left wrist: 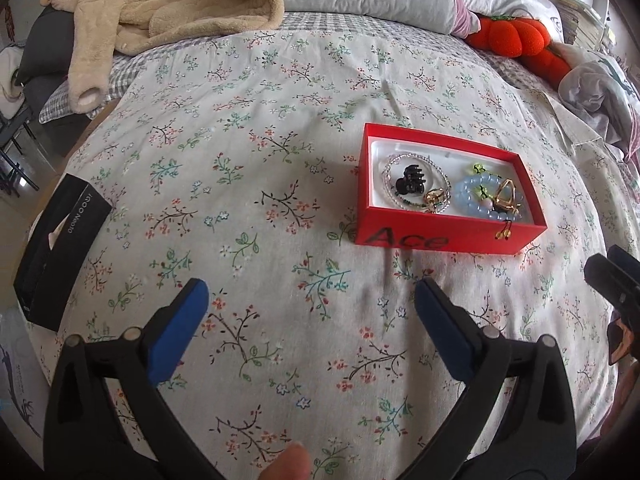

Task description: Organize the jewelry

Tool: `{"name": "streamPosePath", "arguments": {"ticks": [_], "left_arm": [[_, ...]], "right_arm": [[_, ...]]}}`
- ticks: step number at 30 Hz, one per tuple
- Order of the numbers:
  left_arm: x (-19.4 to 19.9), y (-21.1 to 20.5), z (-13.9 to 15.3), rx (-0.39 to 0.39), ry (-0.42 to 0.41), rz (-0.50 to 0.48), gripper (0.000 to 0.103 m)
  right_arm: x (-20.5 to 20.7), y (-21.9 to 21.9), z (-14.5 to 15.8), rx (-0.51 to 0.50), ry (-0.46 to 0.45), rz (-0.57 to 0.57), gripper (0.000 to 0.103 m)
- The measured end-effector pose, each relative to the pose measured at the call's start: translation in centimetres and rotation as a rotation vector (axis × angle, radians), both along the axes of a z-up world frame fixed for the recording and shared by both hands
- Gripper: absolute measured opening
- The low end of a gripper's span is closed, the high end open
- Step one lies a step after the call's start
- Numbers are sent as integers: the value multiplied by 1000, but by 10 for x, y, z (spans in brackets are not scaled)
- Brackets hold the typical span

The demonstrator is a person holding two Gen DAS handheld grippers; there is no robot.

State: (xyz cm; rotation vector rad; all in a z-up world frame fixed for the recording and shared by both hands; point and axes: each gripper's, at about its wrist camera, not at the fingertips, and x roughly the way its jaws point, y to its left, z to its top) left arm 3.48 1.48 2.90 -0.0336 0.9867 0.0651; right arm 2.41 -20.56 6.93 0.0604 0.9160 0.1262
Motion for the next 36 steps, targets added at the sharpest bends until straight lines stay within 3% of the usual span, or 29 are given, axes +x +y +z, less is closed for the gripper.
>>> {"name": "streamPosePath", "arguments": {"ticks": [8,36], "left_arm": [[-16,-1,6,23,-13,-4,102],[-33,2,6,42,-23,-18,102]], "right_arm": [[-22,1,-4,-19,33,-35,95],[-23,17,-23,-65,90,0,95]]}}
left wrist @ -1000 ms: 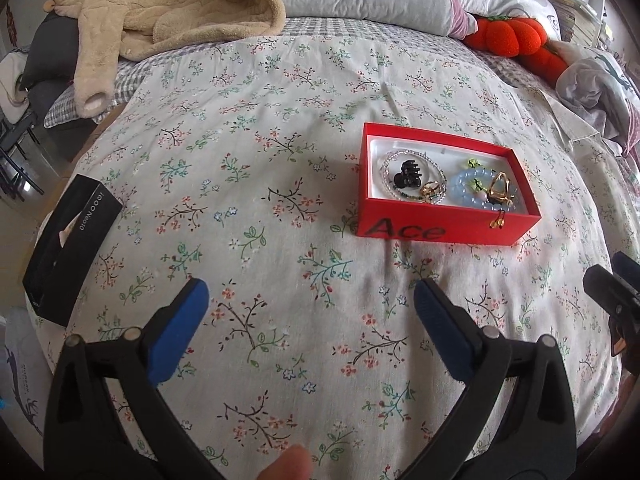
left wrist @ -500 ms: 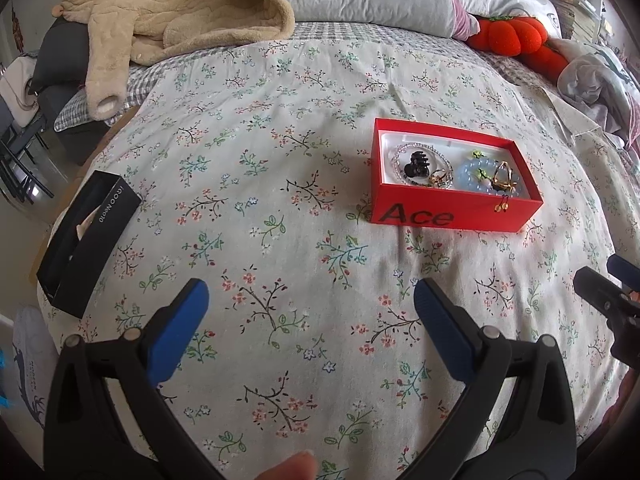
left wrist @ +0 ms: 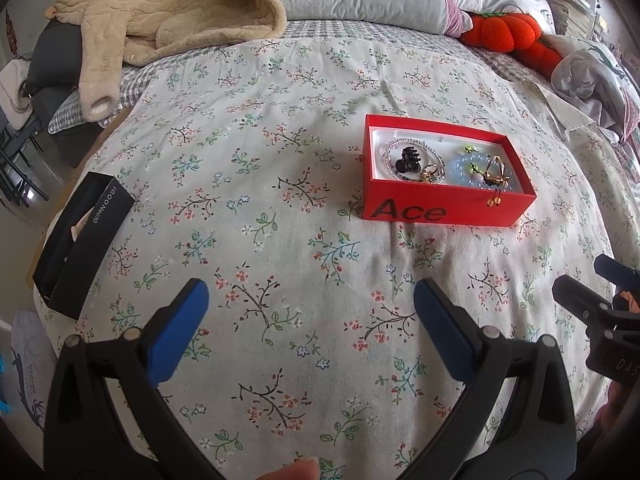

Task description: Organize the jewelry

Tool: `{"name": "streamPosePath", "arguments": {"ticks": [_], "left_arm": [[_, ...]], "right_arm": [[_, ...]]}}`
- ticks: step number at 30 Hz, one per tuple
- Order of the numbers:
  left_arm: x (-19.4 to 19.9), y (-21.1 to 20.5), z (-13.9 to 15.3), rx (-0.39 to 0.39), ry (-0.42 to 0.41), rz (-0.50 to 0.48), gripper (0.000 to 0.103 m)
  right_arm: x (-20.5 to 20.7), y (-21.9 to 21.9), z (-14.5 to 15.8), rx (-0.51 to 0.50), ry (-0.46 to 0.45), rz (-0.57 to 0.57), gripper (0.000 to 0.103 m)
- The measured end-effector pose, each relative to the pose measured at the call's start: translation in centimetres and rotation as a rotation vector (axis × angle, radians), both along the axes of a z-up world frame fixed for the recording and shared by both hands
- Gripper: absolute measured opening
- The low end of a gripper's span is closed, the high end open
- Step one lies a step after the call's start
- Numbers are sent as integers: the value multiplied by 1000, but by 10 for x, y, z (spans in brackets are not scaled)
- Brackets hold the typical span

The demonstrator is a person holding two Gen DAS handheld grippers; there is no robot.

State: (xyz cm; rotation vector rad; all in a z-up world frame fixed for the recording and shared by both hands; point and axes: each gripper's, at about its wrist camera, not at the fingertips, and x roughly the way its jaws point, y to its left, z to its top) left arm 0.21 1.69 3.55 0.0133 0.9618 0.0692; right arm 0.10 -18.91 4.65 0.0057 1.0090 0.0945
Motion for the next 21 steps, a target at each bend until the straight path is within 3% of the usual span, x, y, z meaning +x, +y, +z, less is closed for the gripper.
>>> {"name": "streamPosePath", "arguments": {"ticks": [21], "left_arm": [[0,1,-2,4,16,-4,102]], "right_arm": [[-1,0,-6,-12,12,1,95]]}}
